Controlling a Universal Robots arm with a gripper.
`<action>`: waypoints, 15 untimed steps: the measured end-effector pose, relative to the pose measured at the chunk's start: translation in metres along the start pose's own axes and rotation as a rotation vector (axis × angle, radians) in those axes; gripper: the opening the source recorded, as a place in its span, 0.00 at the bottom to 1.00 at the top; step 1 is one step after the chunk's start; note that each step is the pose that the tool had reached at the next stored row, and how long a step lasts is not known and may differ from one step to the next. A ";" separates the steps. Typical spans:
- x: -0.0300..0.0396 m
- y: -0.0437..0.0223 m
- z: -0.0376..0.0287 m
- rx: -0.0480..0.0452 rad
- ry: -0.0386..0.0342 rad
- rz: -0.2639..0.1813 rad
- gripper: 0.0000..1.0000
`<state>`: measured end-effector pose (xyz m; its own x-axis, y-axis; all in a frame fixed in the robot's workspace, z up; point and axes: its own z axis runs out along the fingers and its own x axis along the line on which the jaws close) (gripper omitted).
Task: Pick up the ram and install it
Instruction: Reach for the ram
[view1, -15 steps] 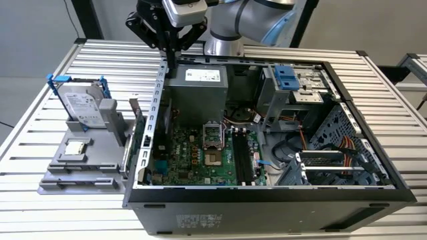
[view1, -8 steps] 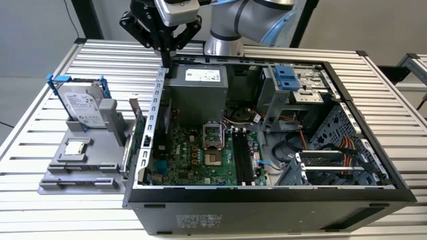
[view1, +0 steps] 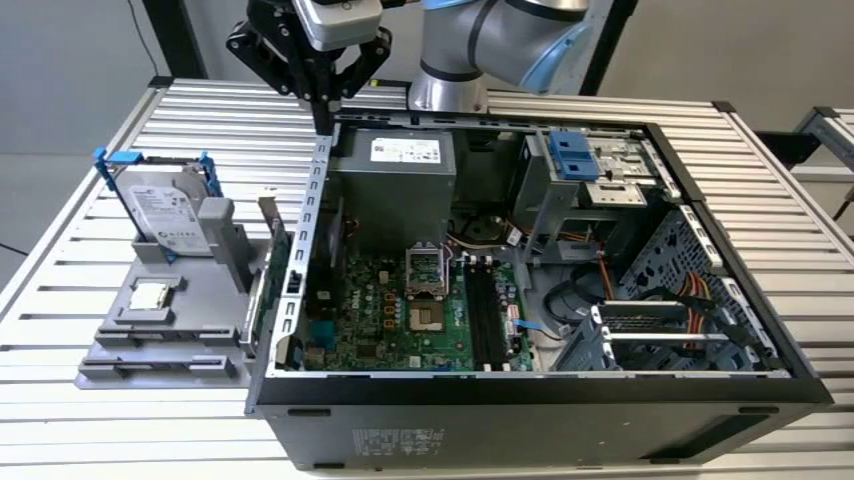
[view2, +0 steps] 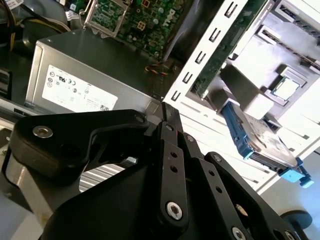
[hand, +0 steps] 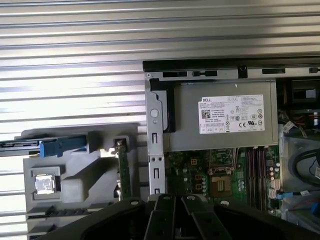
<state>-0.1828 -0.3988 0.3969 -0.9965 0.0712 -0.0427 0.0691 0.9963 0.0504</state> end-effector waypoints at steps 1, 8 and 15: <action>0.0014 -0.0001 -0.0002 0.0000 -0.0006 0.000 0.00; 0.0105 -0.0007 -0.0014 -0.0003 -0.0038 0.000 0.00; 0.0178 -0.0012 -0.0025 -0.0004 -0.0056 0.000 0.00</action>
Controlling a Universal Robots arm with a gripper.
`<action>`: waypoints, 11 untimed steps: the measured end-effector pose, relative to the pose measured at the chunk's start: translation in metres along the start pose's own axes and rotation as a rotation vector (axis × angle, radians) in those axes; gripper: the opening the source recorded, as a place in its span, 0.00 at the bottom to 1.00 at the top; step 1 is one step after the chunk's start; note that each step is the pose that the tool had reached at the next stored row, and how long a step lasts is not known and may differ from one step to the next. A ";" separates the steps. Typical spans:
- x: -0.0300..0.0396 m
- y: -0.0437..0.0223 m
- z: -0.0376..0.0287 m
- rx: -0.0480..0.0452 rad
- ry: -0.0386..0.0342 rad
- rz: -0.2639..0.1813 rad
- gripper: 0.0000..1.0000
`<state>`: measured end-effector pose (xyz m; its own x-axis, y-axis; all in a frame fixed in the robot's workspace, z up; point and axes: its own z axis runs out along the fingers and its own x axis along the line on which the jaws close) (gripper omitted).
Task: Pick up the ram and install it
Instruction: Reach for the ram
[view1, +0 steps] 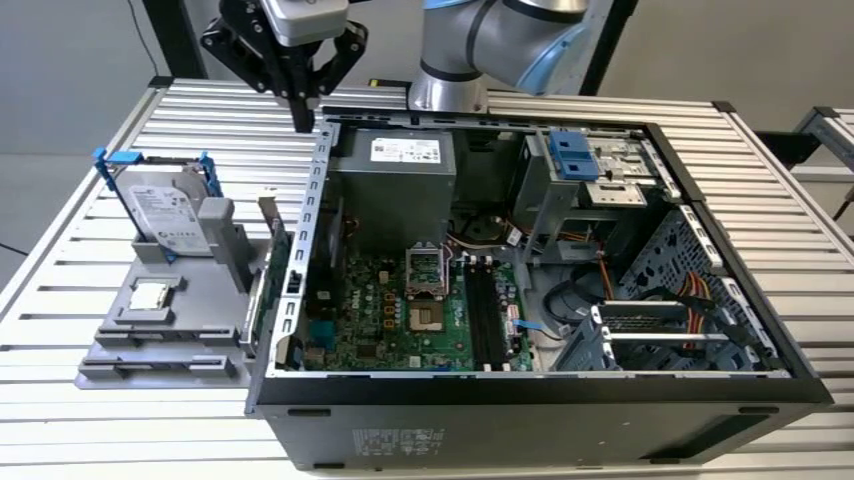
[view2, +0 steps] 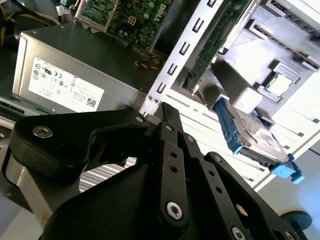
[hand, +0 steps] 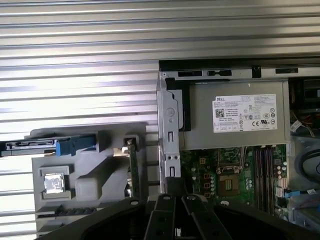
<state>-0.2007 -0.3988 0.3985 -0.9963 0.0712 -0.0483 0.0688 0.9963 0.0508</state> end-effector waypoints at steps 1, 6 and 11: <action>0.0011 -0.0001 -0.0001 0.0000 -0.0002 0.000 0.00; 0.0077 -0.0006 -0.0005 -0.0001 -0.0015 0.000 0.00; 0.0140 -0.0010 -0.0009 -0.0002 -0.0028 0.000 0.00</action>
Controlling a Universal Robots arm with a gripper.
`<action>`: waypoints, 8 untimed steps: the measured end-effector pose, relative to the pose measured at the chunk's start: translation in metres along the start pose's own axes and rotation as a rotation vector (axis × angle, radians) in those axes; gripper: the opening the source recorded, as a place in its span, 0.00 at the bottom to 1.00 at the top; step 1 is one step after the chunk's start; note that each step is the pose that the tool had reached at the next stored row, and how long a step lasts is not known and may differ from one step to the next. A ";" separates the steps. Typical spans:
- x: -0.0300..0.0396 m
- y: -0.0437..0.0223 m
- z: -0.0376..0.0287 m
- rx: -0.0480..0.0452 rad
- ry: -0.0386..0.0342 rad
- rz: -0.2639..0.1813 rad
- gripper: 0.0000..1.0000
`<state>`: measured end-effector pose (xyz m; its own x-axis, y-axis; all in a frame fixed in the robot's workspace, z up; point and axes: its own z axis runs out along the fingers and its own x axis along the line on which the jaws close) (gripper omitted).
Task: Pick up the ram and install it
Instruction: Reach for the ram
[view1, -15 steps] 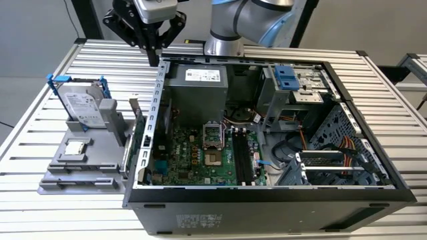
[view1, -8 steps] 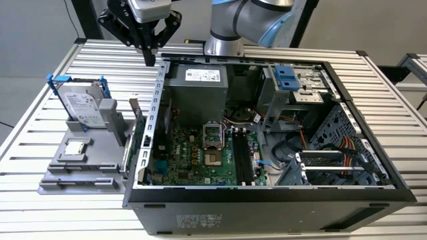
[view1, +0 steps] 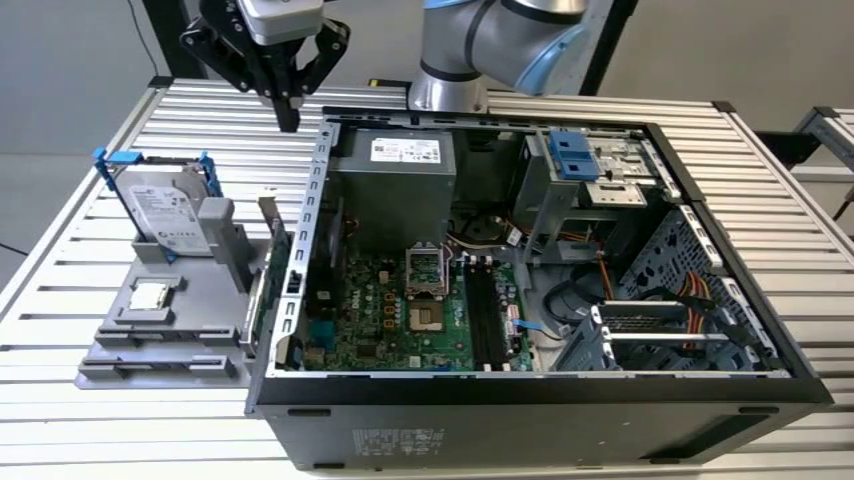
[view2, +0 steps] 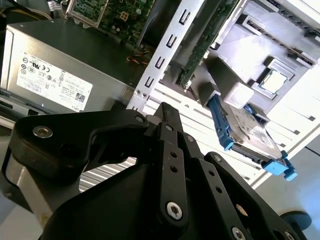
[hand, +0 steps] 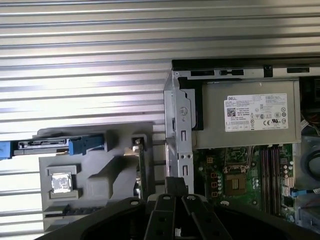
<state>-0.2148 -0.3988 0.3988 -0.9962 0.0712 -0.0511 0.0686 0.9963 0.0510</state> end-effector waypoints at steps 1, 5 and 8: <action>0.0012 -0.0001 -0.0002 0.0000 -0.0002 0.000 0.00; 0.0059 -0.0004 -0.0008 0.0000 -0.0011 0.000 0.00; 0.0100 -0.0006 -0.0014 -0.0001 -0.0020 0.000 0.00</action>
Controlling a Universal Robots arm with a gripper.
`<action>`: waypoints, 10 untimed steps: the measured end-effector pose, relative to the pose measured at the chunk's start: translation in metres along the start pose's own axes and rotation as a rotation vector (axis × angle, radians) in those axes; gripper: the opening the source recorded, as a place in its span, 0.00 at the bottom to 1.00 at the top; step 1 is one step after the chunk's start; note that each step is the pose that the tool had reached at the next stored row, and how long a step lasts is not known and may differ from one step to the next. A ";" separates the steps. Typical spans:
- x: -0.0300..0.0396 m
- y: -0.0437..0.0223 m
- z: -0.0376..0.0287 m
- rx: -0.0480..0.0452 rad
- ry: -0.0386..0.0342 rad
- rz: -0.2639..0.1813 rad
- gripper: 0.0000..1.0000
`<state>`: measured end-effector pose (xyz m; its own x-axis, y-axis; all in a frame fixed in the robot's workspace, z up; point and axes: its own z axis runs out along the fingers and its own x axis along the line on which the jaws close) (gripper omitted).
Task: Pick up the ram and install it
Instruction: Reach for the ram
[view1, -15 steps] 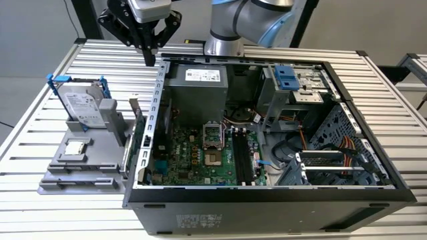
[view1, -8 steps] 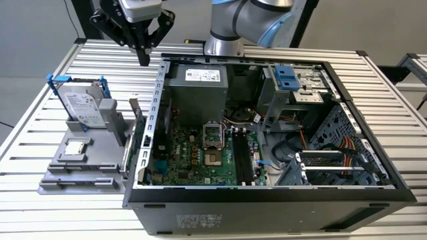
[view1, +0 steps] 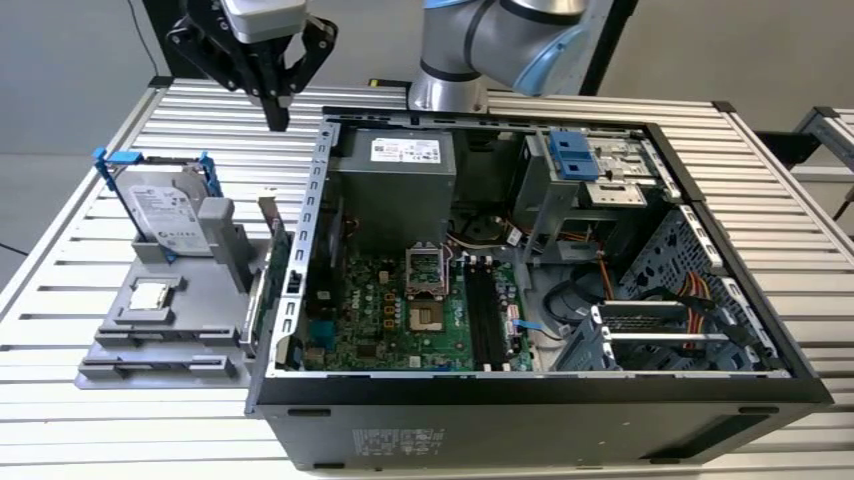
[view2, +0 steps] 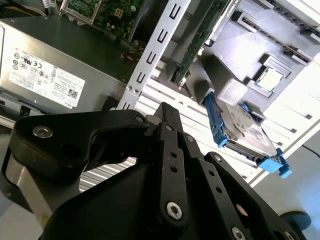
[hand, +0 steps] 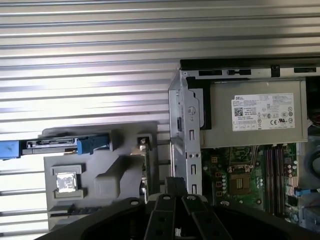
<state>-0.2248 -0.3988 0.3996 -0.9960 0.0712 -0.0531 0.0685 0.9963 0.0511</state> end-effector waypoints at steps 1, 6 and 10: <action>0.0016 -0.0001 -0.0002 0.0000 -0.0003 0.000 0.00; 0.0084 -0.0006 -0.0009 -0.0001 -0.0015 0.000 0.00; 0.0138 -0.0009 -0.0014 -0.0003 -0.0028 0.000 0.00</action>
<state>-0.2387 -0.3988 0.4002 -0.9959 0.0712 -0.0559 0.0683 0.9963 0.0514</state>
